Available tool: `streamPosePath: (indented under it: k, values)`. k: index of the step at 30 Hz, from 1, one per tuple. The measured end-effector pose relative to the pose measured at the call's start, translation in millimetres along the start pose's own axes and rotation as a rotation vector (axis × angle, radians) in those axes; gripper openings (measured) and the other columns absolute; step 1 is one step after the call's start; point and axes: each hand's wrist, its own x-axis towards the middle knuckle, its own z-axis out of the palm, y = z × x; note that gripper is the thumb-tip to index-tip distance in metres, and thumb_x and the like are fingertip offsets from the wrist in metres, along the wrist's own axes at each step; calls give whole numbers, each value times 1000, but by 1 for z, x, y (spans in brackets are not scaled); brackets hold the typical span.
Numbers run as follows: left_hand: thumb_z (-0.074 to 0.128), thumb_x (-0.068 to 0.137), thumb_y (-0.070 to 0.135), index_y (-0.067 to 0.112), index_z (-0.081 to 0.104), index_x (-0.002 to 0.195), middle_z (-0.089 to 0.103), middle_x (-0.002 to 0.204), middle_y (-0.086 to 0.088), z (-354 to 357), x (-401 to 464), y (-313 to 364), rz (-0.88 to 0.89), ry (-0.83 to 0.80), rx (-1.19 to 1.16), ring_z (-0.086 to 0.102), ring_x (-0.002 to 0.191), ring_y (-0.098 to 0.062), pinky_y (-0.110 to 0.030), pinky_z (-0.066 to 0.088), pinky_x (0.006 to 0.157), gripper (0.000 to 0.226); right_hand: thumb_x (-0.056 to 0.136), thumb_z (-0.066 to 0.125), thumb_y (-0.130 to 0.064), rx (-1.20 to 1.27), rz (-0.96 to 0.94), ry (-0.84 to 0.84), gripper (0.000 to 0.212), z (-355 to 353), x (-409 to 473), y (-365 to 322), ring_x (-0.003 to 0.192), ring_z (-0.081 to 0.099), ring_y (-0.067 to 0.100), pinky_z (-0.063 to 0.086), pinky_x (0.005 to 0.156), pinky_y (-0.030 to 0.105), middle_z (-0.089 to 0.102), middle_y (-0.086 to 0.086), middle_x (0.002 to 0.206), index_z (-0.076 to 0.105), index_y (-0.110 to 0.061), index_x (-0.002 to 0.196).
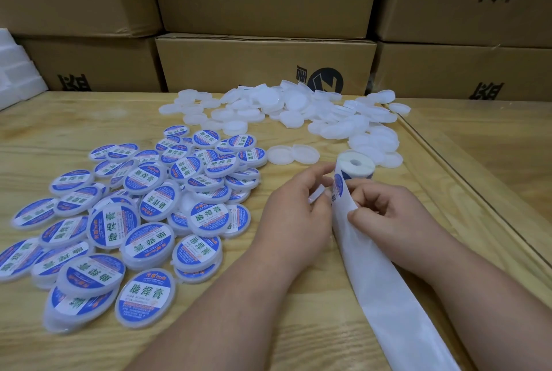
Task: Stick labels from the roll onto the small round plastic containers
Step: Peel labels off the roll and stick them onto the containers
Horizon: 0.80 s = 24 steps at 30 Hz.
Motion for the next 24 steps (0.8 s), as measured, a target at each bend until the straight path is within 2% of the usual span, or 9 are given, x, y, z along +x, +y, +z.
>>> streamPosePath:
  k: [2, 4, 6, 8, 11, 14, 17, 20, 24]
  values:
    - [55, 96, 14, 60, 56, 102, 62, 103, 38, 0, 0, 1, 2, 1, 16, 60, 93, 12, -3, 42, 71, 46, 71, 52, -17, 6, -9, -4, 21, -1, 1, 3, 81, 58, 33, 35, 66, 33, 71, 6, 106, 51, 4, 67]
    - [53, 97, 14, 52, 61, 107, 66, 110, 23, 2, 1, -2, -10, 11, 22, 60, 97, 6, -11, 46, 82, 39, 69, 52, -17, 8, -4, 2, 20, -2, 1, 4, 103, 64, 26, 36, 72, 32, 71, -4, 116, 51, 3, 65]
    - [52, 98, 13, 43, 63, 108, 63, 120, 17, 3, 2, -6, -21, 23, 19, 59, 86, 1, -20, 46, 79, 34, 67, 52, -17, 1, 11, 12, 19, -2, 1, 5, 106, 63, 22, 36, 73, 30, 69, -15, 119, 51, 1, 63]
    - [52, 96, 13, 41, 62, 100, 62, 118, 16, 3, 2, -7, -27, 31, 14, 54, 77, -1, -21, 43, 74, 30, 67, 53, -18, -8, 20, 29, 18, -2, 0, 5, 107, 62, 22, 37, 73, 29, 69, -15, 120, 52, 0, 64]
    - [56, 94, 10, 38, 60, 91, 58, 110, 15, 2, 2, -6, 0, 56, 23, 54, 92, 4, -9, 40, 79, 29, 71, 58, -15, -6, 38, 39, 13, -1, 1, 4, 113, 63, 4, 44, 77, 24, 72, -16, 115, 57, -2, 69]
    - [55, 93, 7, 40, 60, 89, 54, 108, 16, 1, 2, -5, 12, 64, 35, 47, 104, 14, 2, 33, 79, 33, 84, 68, -18, -3, 52, 49, 8, 1, 0, 2, 97, 68, 17, 52, 83, 36, 74, -12, 108, 67, -14, 77]
    - [55, 95, 13, 40, 65, 103, 57, 109, 18, 2, 2, -5, -6, 31, 39, 52, 103, 10, -3, 38, 81, 29, 81, 70, -42, -24, 66, 67, 19, 3, -1, -1, 77, 65, 24, 52, 69, 40, 74, 5, 88, 74, -26, 89]
    - [58, 94, 19, 40, 64, 116, 65, 106, 23, 3, 2, -4, -45, -4, 31, 59, 100, 7, -16, 47, 85, 31, 88, 76, -35, -26, 83, 62, 12, 3, 1, 0, 70, 61, 9, 47, 64, 23, 73, 3, 83, 75, -27, 97]
    - [61, 93, 22, 45, 60, 114, 66, 99, 30, 2, 2, -3, -69, -4, 25, 60, 95, 10, -18, 50, 84, 31, 91, 73, -23, 44, 119, 13, 6, 1, 2, -1, 70, 60, 13, 48, 66, 31, 70, 8, 79, 76, -25, 95]
